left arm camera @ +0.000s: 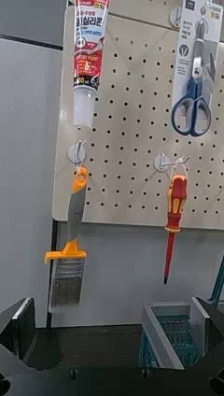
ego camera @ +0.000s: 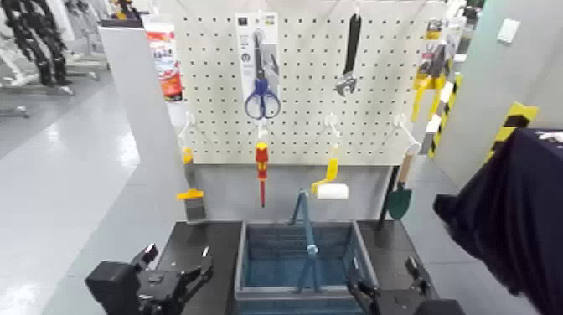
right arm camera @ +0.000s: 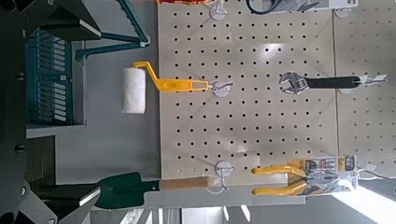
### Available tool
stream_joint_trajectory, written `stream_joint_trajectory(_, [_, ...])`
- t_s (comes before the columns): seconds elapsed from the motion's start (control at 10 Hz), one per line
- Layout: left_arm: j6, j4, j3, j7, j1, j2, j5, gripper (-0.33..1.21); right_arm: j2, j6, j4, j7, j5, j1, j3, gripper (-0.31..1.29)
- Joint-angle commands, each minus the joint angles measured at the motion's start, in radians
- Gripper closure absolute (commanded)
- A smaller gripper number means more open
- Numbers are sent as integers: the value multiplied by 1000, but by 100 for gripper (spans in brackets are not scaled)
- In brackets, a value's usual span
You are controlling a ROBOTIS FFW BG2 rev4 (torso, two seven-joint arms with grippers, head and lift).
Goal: Grasp the handle of the crate.
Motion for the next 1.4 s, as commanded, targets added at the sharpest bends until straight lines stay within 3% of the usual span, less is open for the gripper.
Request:
stream_joint_trajectory(0.1, [2, 5, 0, -4, -3, 0, 18, 7, -1, 0, -1, 0, 0, 0, 0, 14])
stream_joint_trajectory(0.3, [11, 6, 0, -9, -6, 0, 30, 7, -1, 2, -1, 0, -2, 0, 0, 14])
stream_joint_trajectory(0.6, [207, 6, 45, -124, -71, -6, 187, 7, -1, 6, 0, 0, -5, 2, 2, 14])
stream_joint_trajectory(0.9, [371, 13, 2, -138, -167, 78, 463, 7, 1, 6, 2, 0, -6, 2, 5, 14])
stream_joint_trajectory(1.4, [580, 178, -100, -231, -379, 169, 855, 8, 4, 3, 8, 0, -9, 0, 8, 14])
